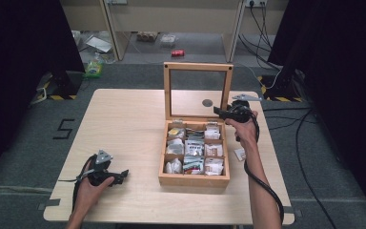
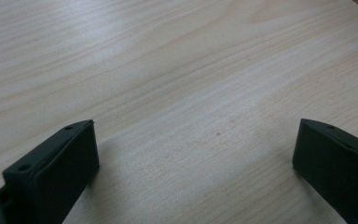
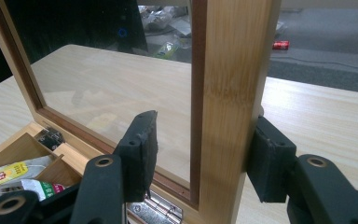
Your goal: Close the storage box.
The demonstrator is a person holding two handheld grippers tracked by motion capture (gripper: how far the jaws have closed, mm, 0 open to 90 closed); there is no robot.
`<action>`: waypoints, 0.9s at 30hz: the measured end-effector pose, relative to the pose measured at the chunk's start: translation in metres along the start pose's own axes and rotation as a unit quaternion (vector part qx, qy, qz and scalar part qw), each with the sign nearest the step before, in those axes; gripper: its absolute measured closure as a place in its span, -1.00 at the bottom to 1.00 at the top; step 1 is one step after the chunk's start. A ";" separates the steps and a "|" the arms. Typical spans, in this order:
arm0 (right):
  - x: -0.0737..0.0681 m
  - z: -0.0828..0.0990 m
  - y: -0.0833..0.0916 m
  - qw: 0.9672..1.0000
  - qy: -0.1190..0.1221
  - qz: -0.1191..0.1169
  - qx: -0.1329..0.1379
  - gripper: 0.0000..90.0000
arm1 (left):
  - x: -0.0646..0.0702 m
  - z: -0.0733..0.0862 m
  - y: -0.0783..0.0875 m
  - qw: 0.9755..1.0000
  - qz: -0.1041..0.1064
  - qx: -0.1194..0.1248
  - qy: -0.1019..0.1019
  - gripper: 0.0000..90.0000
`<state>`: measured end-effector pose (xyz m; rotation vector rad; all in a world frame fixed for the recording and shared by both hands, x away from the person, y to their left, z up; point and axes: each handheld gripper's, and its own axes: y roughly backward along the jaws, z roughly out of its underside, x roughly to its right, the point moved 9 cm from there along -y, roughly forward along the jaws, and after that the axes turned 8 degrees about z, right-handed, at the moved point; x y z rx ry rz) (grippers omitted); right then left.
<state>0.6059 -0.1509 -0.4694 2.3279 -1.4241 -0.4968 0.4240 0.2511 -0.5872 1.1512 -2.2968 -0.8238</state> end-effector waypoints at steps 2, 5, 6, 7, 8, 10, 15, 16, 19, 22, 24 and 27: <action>0.000 0.000 0.000 1.000 0.001 -0.001 -0.001 0.10 | 0.000 0.000 0.000 1.000 0.000 0.000 0.000 -1.00; 0.000 -0.001 0.000 1.000 -0.008 -0.001 -0.003 0.10 | 0.000 0.000 0.000 1.000 0.000 0.000 0.000 -1.00; 0.000 -0.001 0.000 1.000 -0.008 -0.001 -0.003 0.10 | 0.000 0.000 0.000 1.000 0.000 0.000 0.000 -1.00; 0.001 -0.003 0.001 1.000 -0.016 -0.004 0.004 0.09 | 0.000 0.000 0.000 1.000 0.000 0.000 0.000 -1.00; 0.001 -0.003 0.001 1.000 -0.016 -0.004 0.004 0.09 | 0.000 0.000 0.000 1.000 0.000 0.000 0.000 -1.00; 0.001 -0.010 0.002 0.999 -0.028 -0.005 0.016 0.04 | 0.000 0.000 0.000 1.000 0.000 0.000 0.000 -1.00; -0.001 -0.018 0.004 1.000 -0.023 -0.002 0.017 0.02 | 0.000 0.000 0.000 1.000 0.000 0.000 0.000 -1.00; 0.000 -0.023 0.005 0.999 -0.023 0.000 0.023 0.02 | 0.000 0.000 0.000 1.000 0.000 0.000 0.000 -1.00; -0.001 -0.027 0.007 0.999 -0.027 -0.001 0.025 0.00 | 0.000 0.000 0.000 1.000 0.000 0.000 0.000 -1.00; -0.001 -0.029 0.010 0.999 -0.021 0.003 0.025 0.06 | 0.000 0.000 0.000 1.000 0.000 0.000 0.000 -1.00; 0.000 -0.030 0.012 0.999 -0.021 0.002 0.029 0.07 | 0.000 0.000 0.000 1.000 0.000 0.000 0.000 -1.00; -0.001 -0.030 0.014 0.999 -0.022 0.000 0.031 0.09 | 0.000 0.000 0.000 1.000 0.000 0.000 0.000 -1.00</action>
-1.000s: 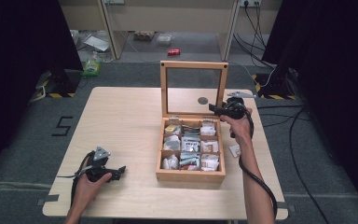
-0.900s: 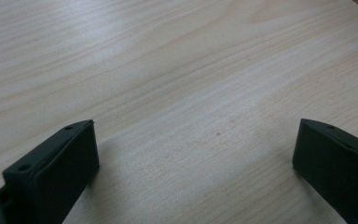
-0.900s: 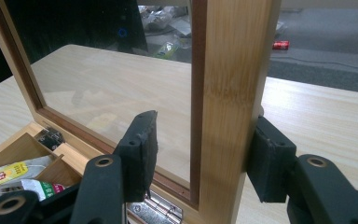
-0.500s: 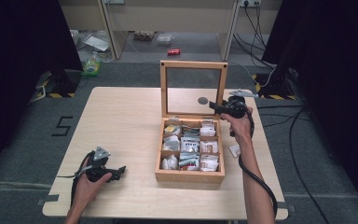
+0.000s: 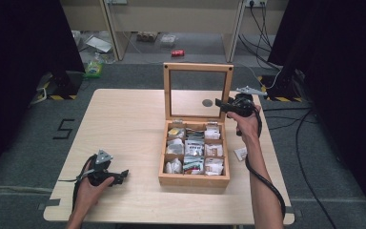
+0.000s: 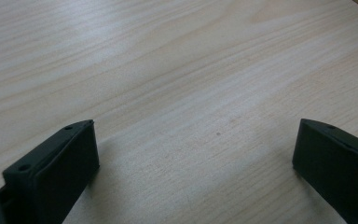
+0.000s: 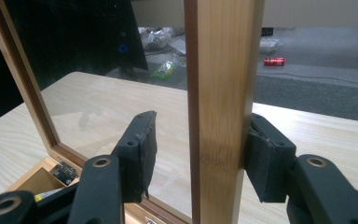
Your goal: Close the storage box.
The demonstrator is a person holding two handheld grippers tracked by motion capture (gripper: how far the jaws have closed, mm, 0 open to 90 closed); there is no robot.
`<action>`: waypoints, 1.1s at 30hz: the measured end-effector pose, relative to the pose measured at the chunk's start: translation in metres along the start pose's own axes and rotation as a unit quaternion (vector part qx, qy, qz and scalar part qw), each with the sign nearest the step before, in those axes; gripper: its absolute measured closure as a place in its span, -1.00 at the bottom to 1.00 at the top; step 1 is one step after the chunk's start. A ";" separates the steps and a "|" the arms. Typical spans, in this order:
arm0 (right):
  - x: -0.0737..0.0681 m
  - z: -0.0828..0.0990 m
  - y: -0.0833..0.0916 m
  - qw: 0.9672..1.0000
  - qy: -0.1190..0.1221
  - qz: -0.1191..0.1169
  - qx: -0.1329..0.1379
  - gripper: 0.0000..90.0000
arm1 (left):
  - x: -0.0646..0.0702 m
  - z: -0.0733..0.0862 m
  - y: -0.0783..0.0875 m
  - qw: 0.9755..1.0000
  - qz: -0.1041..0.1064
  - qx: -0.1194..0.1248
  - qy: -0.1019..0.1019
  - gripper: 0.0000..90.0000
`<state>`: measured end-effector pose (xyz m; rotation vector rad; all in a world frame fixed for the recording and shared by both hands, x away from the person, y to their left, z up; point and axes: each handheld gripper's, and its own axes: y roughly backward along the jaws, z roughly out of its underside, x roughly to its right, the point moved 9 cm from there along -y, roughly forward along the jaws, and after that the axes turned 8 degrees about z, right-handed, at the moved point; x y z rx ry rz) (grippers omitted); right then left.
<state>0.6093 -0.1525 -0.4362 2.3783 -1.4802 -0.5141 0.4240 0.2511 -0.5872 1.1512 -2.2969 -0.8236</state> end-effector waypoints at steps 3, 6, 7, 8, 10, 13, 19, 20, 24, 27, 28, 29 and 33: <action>0.000 0.000 0.003 1.000 0.004 -0.003 0.004 0.12 | 0.000 0.000 0.000 1.000 0.000 0.000 0.000 -1.00; -0.001 0.000 0.008 1.000 0.008 -0.006 0.008 0.15 | 0.000 0.000 0.000 1.000 0.000 0.000 0.000 -1.00; -0.001 0.000 0.008 1.000 0.008 -0.006 0.008 0.15 | 0.000 0.000 0.000 1.000 0.000 0.000 0.000 -1.00; -0.002 0.000 0.011 1.000 0.011 -0.008 0.009 0.16 | 0.000 0.000 0.000 1.000 0.000 0.000 0.000 -1.00; -0.003 0.001 0.014 1.000 0.013 -0.009 0.012 0.16 | 0.000 0.000 0.000 1.000 0.000 0.000 0.000 -1.00; -0.005 0.002 0.018 1.000 0.016 -0.010 0.015 0.14 | 0.000 0.000 0.000 1.000 0.000 0.000 0.000 -1.00; -0.008 0.004 0.025 1.000 0.018 -0.015 0.017 0.12 | 0.000 0.000 0.000 1.000 0.000 0.000 0.000 -1.00; -0.009 0.005 0.029 1.000 0.015 -0.013 0.018 0.15 | 0.000 0.000 0.000 1.000 0.000 0.000 0.000 -1.00; -0.008 0.004 0.038 1.000 0.006 -0.016 0.027 0.20 | 0.000 0.000 0.000 1.000 0.001 0.000 0.000 -1.00; -0.008 0.004 0.041 0.999 0.008 -0.016 0.028 0.18 | 0.000 0.000 0.000 1.000 0.001 0.000 0.000 -1.00; -0.009 0.005 0.044 0.999 0.011 -0.016 0.029 0.18 | 0.000 0.000 0.000 1.000 0.001 0.000 0.000 -1.00; -0.009 0.005 0.045 0.999 0.011 -0.016 0.030 0.17 | 0.000 0.000 0.000 1.000 0.001 0.000 0.000 -1.00; -0.013 0.004 0.048 0.999 0.016 -0.022 0.034 0.16 | 0.000 0.000 0.000 1.000 0.001 0.000 0.000 -1.00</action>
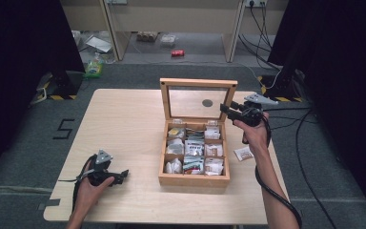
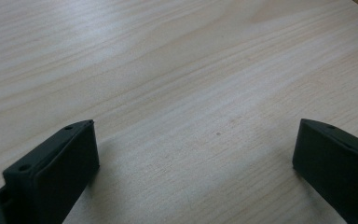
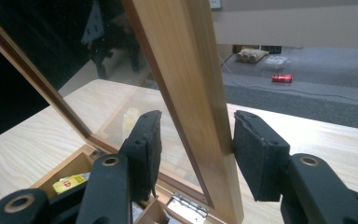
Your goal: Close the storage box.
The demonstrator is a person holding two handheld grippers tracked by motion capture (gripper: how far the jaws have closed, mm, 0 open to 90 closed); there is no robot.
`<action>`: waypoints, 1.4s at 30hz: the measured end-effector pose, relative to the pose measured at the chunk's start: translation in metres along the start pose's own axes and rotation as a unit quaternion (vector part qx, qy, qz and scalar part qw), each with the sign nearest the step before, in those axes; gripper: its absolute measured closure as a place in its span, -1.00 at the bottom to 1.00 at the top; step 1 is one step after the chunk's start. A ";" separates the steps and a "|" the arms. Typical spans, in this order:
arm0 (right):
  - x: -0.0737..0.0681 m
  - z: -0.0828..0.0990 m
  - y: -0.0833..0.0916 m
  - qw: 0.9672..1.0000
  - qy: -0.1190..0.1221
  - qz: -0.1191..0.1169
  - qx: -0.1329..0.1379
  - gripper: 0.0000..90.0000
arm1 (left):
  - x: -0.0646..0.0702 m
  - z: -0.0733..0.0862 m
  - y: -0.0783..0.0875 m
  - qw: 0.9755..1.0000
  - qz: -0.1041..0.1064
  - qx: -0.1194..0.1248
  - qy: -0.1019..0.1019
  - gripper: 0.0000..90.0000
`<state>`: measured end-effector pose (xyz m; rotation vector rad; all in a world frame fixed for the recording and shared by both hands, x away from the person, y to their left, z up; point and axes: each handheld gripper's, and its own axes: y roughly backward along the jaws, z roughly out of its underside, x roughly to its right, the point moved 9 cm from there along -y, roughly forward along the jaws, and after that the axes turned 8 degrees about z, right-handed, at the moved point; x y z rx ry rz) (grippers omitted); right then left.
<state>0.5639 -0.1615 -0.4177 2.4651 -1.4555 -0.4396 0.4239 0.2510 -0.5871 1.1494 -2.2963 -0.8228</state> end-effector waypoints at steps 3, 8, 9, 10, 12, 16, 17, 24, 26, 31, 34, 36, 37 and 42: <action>-0.002 0.001 0.001 1.000 0.002 -0.002 -0.002 0.14 | 0.000 0.000 0.000 1.000 0.000 0.000 0.000 -1.00; -0.005 0.005 0.006 1.000 0.011 -0.002 -0.001 0.13 | 0.000 0.000 0.000 1.000 0.000 0.000 -0.001 -1.00; -0.005 0.005 0.006 1.000 0.011 -0.002 -0.001 0.13 | 0.000 0.000 0.000 1.000 0.000 0.000 -0.001 -1.00; -0.005 0.006 0.009 1.000 0.009 -0.003 -0.001 0.13 | 0.000 0.000 0.000 1.000 0.000 0.000 -0.001 -1.00; -0.006 0.006 0.012 1.000 0.012 -0.004 -0.001 0.13 | 0.000 0.000 0.000 1.000 0.000 0.000 -0.001 -1.00; -0.008 0.009 0.016 1.000 0.015 -0.003 -0.005 0.11 | 0.000 0.000 0.000 1.000 0.000 0.000 0.000 -1.00; -0.009 0.010 0.017 1.000 0.018 -0.002 -0.008 0.10 | 0.000 0.000 0.000 1.000 0.000 0.000 -0.001 -1.00; -0.012 0.018 0.027 1.000 0.020 -0.010 -0.016 0.10 | 0.000 0.000 0.000 1.000 0.000 0.000 0.000 -1.00; -0.014 0.021 0.031 1.000 0.023 -0.013 -0.018 0.10 | 0.000 0.000 0.000 1.000 0.000 0.000 0.000 -1.00; -0.016 0.026 0.037 0.999 0.029 -0.019 -0.019 0.09 | 0.000 0.000 0.000 1.000 0.000 0.000 0.000 -1.00; -0.020 0.031 0.043 0.999 0.034 -0.025 -0.021 0.09 | 0.000 0.000 0.000 1.000 0.000 0.000 0.000 -1.00; -0.022 0.033 0.045 0.999 0.036 -0.027 -0.022 0.06 | 0.000 0.000 0.000 1.000 0.000 0.000 0.000 -1.00; -0.022 0.033 0.045 0.999 0.036 -0.027 -0.022 0.06 | 0.000 0.000 0.000 1.000 0.000 0.000 0.000 -1.00; -0.024 0.041 0.048 0.998 0.041 -0.029 -0.024 0.03 | 0.000 0.000 0.000 1.000 0.000 0.000 0.000 -1.00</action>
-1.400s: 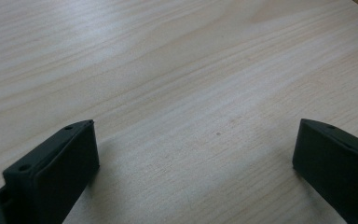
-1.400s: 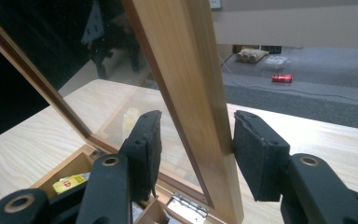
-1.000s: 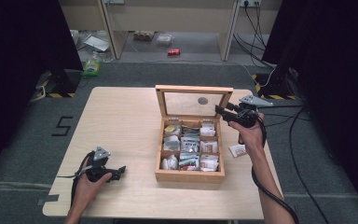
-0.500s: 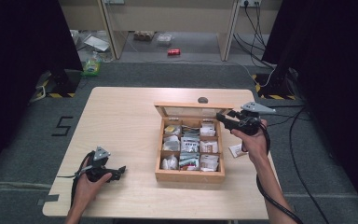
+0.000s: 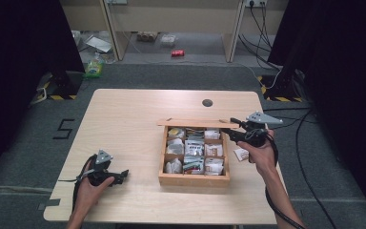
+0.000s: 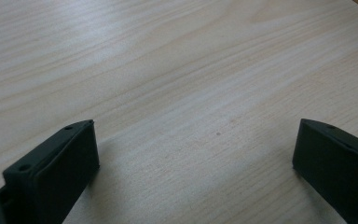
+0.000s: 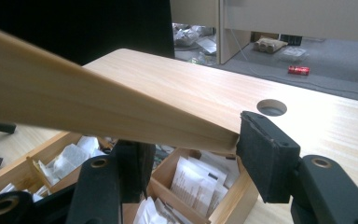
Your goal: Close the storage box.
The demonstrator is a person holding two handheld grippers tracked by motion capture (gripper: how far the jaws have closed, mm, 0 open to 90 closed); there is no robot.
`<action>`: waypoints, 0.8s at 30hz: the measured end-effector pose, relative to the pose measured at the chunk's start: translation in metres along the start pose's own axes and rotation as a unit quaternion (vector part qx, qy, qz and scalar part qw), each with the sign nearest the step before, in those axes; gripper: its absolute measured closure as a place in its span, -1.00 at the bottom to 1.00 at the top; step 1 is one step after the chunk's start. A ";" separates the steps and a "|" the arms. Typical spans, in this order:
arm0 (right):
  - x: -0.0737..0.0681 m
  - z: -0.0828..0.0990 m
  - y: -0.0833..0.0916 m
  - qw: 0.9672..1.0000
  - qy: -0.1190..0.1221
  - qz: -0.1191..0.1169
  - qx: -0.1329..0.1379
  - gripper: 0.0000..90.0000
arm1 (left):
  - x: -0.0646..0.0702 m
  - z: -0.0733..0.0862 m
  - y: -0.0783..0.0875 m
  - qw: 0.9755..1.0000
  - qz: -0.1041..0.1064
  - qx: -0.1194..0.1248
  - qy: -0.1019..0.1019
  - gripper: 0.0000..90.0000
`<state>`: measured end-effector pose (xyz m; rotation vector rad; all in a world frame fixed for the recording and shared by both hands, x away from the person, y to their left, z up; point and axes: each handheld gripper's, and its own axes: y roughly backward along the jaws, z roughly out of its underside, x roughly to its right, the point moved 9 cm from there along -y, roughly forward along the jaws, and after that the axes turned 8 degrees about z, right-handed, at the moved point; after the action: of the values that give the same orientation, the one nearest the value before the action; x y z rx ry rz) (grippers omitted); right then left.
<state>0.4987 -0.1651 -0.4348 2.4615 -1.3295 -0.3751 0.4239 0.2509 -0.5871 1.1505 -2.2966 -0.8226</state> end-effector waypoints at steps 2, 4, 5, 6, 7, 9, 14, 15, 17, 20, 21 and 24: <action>-0.001 0.004 0.001 1.000 -0.002 -0.004 0.001 0.03 | 0.000 0.000 0.000 1.000 0.000 0.000 0.000 -1.00; -0.001 0.005 0.002 1.000 0.000 -0.004 0.000 0.03 | 0.000 0.000 0.000 1.000 0.000 0.000 0.000 -1.00; -0.003 0.008 0.004 1.000 -0.002 -0.006 0.000 0.04 | 0.000 0.000 0.000 1.000 0.000 0.000 0.001 -1.00; -0.003 0.010 0.004 1.000 -0.002 -0.006 -0.001 0.03 | 0.000 0.000 0.000 1.000 0.000 0.000 0.000 -1.00; -0.003 0.010 0.004 1.000 -0.002 -0.006 -0.001 0.03 | 0.000 0.000 0.000 1.000 0.000 0.000 0.000 -1.00; -0.004 0.014 0.006 1.000 -0.003 -0.007 -0.004 0.02 | 0.000 0.000 0.000 1.000 0.000 0.000 0.000 -1.00; -0.006 0.021 0.008 1.000 0.004 -0.007 -0.014 0.02 | 0.000 0.000 0.000 1.000 0.000 0.000 0.000 -1.00; -0.006 0.021 0.008 1.000 0.004 -0.007 -0.014 0.02 | 0.000 0.000 0.000 1.000 0.000 0.000 0.000 -1.00; -0.007 0.024 0.009 1.000 0.005 -0.006 -0.016 0.02 | 0.000 0.000 0.000 1.000 0.000 0.000 0.000 -1.00; -0.008 0.029 0.009 1.000 0.004 -0.006 -0.017 0.02 | 0.000 0.000 0.000 1.000 0.000 0.000 0.000 -1.00; -0.008 0.029 0.009 1.000 0.003 -0.006 -0.017 0.02 | 0.000 0.000 0.000 1.000 0.000 0.000 0.000 -1.00; -0.009 0.032 0.011 1.000 0.002 -0.005 -0.019 0.02 | 0.000 0.000 0.000 1.000 0.000 0.000 0.000 -1.00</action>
<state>0.4737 -0.1677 -0.4590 2.4364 -1.2972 -0.3945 0.4239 0.2509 -0.5871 1.1512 -2.2968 -0.8220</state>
